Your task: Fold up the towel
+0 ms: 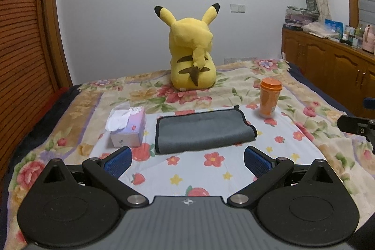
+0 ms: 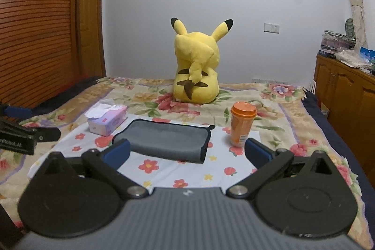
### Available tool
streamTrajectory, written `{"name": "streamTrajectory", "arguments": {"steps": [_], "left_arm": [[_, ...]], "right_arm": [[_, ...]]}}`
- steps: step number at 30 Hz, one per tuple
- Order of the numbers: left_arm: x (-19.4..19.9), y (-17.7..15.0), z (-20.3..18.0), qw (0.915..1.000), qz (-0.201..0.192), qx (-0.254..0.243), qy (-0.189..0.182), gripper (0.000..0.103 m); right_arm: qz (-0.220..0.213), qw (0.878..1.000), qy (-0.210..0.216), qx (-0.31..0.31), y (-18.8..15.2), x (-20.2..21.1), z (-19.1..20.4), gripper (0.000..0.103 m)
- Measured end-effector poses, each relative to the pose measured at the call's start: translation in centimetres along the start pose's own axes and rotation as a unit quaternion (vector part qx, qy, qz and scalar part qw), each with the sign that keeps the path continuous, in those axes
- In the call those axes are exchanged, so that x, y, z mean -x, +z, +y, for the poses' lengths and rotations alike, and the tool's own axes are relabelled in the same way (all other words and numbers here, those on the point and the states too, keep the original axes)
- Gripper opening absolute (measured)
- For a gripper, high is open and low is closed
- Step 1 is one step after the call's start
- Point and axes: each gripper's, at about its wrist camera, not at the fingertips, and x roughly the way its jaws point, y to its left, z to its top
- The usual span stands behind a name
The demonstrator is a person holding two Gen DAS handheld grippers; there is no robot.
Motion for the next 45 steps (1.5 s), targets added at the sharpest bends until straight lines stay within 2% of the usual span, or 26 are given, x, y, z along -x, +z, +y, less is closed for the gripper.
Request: {"name": "streamTrajectory", "arguments": {"steps": [12, 25, 37, 45], "left_arm": [[-1.1, -3.7, -1.5, 0.9996, 0.021, 0.013, -0.016, 0.103], [-2.8, -7.0, -2.7, 0.9990, 0.034, 0.021, -0.021, 0.103], [-3.6, -7.9, -2.7, 0.9992, 0.036, 0.013, -0.008, 0.103], [-2.7, -7.7, -2.6, 0.9998, 0.013, 0.016, 0.001, 0.103]], "right_arm": [[0.006, 1.000, -0.012, -0.022, -2.9, -0.7, 0.0, 0.103], [0.036, 0.999, -0.007, -0.026, -6.5, -2.3, 0.6, 0.103], [0.057, 0.998, -0.013, -0.014, -7.4, -3.3, 1.0, 0.103], [0.051, 0.999, -0.017, -0.006, -7.8, -3.1, 1.0, 0.103]]}}
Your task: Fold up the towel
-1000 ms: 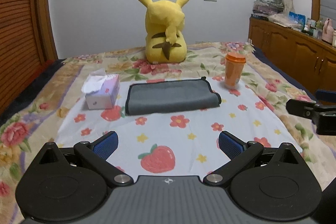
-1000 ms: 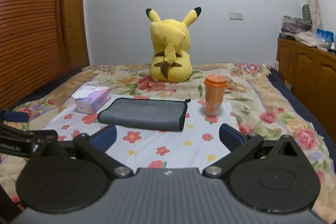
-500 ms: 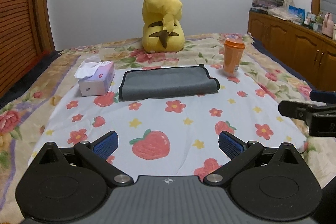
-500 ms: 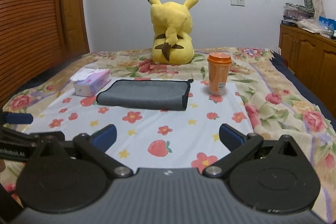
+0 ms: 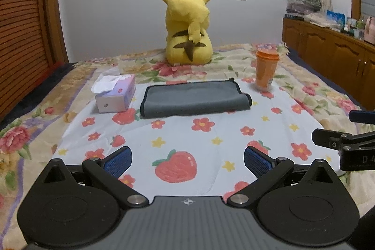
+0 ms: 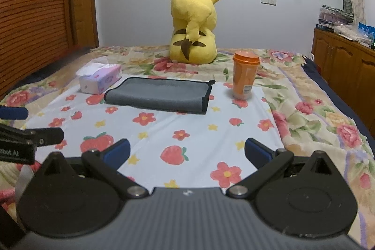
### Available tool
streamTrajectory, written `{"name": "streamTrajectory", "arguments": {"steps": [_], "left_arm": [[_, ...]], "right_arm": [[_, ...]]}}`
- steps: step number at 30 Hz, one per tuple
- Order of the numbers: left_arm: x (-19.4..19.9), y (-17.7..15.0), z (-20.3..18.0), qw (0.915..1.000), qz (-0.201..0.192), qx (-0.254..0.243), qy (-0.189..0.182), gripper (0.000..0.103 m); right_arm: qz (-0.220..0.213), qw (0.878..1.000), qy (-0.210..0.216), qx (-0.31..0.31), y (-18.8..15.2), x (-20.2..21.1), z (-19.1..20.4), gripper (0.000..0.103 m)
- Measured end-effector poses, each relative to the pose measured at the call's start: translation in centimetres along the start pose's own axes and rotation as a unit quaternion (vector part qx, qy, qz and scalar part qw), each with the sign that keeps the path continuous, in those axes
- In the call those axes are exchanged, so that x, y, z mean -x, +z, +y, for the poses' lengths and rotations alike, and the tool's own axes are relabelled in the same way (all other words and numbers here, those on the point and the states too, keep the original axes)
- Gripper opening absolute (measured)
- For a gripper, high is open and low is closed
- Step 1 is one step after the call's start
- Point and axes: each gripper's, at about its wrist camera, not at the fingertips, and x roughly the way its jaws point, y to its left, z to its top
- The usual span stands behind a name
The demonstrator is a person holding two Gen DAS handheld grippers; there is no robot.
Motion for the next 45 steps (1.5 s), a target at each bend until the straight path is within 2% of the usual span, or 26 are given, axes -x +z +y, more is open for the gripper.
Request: {"name": "streamTrajectory", "arguments": {"steps": [16, 45], "left_arm": [[1.7, 0.6, 0.2, 0.9985, -0.054, 0.006, 0.002, 0.103], [3.4, 1.0, 0.5, 0.9944, -0.105, 0.007, 0.010, 0.103]], "right_arm": [[-0.033, 0.999, -0.006, -0.012, 0.1, 0.8, -0.5, 0.103], [-0.087, 0.996, -0.023, -0.028, 0.1, 2.3, -1.2, 0.103]]}}
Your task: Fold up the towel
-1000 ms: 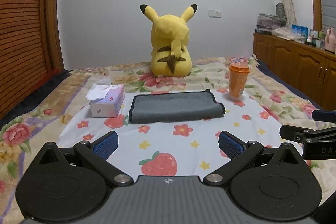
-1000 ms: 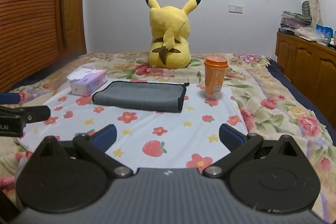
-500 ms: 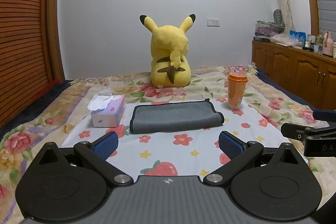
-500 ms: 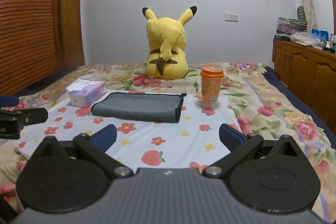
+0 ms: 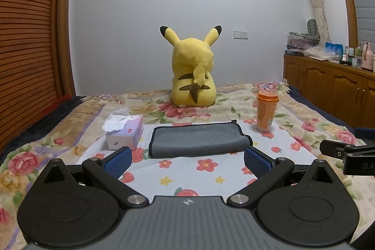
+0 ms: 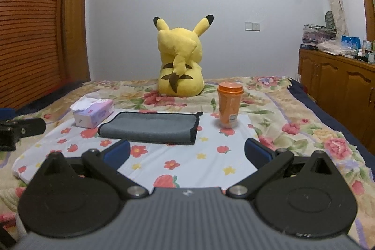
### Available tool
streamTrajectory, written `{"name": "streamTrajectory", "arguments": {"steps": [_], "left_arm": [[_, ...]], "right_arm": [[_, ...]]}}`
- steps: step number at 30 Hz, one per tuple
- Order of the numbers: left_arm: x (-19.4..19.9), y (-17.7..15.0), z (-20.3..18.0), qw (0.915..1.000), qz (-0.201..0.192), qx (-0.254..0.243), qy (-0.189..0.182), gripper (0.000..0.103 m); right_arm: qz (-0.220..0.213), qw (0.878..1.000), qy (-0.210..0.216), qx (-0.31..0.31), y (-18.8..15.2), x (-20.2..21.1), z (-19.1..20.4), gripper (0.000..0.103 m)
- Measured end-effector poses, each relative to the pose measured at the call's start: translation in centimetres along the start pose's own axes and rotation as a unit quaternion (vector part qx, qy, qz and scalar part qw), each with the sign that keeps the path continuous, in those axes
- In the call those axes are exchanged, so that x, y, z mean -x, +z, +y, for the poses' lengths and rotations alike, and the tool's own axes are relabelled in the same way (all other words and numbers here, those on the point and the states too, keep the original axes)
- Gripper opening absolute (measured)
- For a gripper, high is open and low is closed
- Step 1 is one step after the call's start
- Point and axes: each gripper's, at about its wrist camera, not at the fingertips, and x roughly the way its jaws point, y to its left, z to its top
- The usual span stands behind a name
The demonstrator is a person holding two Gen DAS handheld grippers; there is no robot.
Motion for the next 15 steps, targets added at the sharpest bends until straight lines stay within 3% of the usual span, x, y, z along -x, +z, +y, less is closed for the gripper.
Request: {"name": "streamTrajectory", "arguments": {"steps": [15], "left_arm": [[0.05, -0.10, -0.02, 1.0000, -0.001, -0.002, 0.001, 0.103]], "right_arm": [[-0.004, 1.000, -0.003, -0.004, -0.02, 0.07, -0.21, 0.103]]}}
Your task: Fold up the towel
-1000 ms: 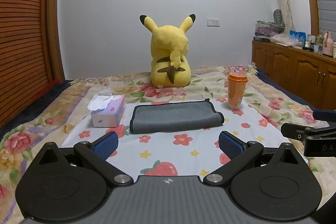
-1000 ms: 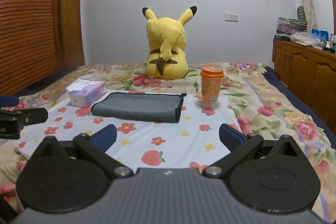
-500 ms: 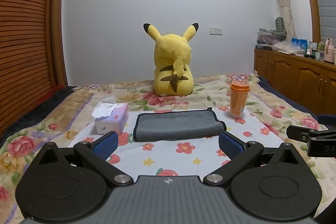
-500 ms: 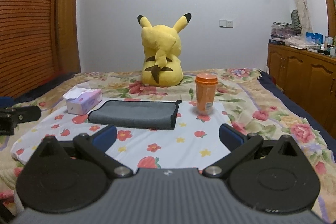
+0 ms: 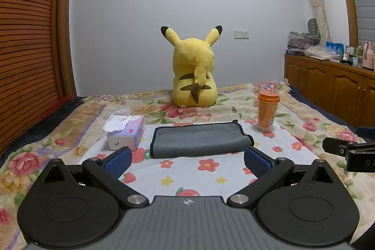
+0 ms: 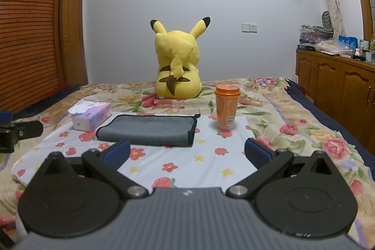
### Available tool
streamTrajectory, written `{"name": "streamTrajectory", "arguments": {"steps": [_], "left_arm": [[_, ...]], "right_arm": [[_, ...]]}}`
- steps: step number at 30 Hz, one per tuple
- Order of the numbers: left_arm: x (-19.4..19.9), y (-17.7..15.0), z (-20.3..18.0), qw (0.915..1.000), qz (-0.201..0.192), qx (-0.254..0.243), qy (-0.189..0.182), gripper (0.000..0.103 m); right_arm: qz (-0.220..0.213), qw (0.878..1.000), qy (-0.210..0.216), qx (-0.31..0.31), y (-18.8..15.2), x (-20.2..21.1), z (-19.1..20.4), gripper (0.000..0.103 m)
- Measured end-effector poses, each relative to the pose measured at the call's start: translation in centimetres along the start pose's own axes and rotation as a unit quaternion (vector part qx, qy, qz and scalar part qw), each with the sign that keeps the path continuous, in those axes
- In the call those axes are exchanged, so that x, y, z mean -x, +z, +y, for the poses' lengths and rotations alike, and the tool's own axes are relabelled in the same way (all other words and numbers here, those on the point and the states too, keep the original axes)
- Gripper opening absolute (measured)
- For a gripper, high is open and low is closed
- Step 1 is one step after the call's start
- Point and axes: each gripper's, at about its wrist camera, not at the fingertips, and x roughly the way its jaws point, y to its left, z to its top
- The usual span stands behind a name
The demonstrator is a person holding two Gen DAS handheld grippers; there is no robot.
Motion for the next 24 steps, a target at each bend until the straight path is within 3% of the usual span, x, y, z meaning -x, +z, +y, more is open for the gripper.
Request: {"name": "streamTrajectory", "arguments": {"steps": [24], "left_arm": [[-0.15, -0.26, 0.40, 1.0000, 0.002, -0.001, 0.002, 0.103]], "right_arm": [[0.000, 1.000, 0.000, 0.000, -0.01, 0.01, 0.02, 0.103]]}}
